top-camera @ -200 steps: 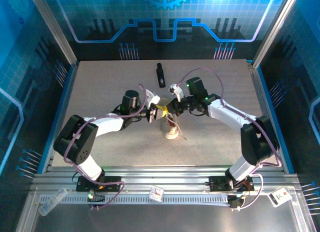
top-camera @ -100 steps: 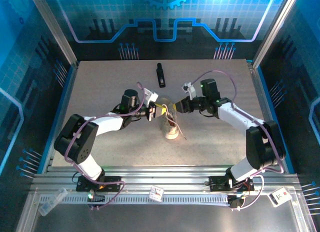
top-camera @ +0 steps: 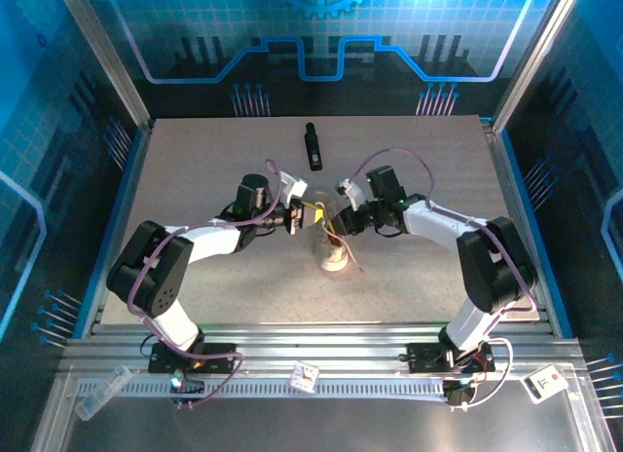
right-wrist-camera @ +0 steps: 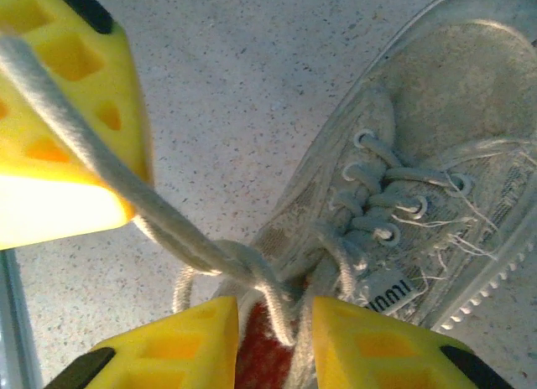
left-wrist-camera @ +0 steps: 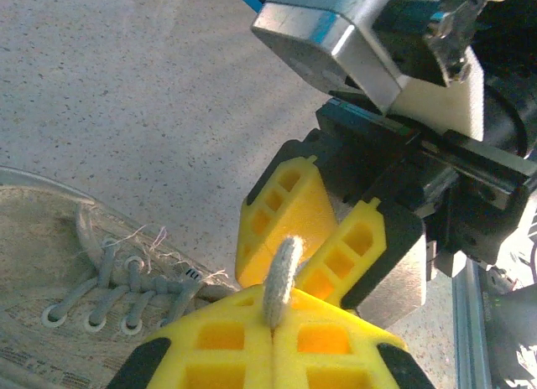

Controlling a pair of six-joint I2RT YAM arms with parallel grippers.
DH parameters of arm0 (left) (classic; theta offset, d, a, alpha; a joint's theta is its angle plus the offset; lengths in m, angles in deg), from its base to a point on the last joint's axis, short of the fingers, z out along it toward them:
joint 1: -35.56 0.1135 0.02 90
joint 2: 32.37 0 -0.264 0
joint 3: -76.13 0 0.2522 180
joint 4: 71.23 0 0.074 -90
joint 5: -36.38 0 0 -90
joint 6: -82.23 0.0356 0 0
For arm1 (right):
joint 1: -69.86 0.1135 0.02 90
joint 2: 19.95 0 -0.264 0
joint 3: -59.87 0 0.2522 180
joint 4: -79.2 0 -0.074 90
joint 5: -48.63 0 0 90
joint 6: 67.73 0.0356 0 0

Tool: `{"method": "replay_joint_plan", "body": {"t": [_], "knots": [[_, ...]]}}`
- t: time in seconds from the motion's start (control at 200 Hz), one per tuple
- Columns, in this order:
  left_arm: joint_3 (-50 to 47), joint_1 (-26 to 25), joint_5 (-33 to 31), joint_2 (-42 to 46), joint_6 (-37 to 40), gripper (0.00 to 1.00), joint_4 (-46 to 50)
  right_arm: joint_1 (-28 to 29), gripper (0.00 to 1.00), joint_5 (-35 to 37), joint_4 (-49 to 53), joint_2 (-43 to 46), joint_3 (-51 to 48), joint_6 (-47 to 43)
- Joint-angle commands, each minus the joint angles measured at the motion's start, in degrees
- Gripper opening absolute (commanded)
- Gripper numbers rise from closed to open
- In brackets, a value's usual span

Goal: Tie the shoes

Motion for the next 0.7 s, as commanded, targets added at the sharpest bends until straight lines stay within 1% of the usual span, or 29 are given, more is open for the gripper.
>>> {"method": "replay_joint_plan", "body": {"t": [0.0,0.125,0.24,0.345,0.45,0.535,0.695], "knots": [[0.47,0.39,-0.11,0.23,-0.96,0.0,-1.14,0.71,0.29,1.48,0.73,-0.82,1.91,-1.92],[0.61,0.39,-0.03,0.3,-1.31,0.0,-1.32,0.8,0.28,1.52,1.38,-1.94,2.61,-2.46],[0.59,0.4,-0.11,0.41,-1.32,0.0,-1.28,0.85,0.23,1.35,1.46,-2.52,2.99,-2.59],[0.51,0.47,-0.2,0.41,-1.32,0.0,-1.21,0.87,0.16,0.99,1.36,-2.6,3.09,-2.71],[0.47,0.57,-0.2,0.43,-1.28,0.0,-1.04,0.88,0.05,0.72,1.48,-2.5,3.11,-2.92],[0.25,0.73,-0.29,0.58,-1.29,0.0,-0.99,0.84,0.0,0.97,0.76,-1.64,2.52,-2.75],[-0.49,1.09,-0.73,0.89,-1.17,0.0,-0.92,0.32,0.0,1.97,-1.95,1.49,0.28,-1.98]]}}
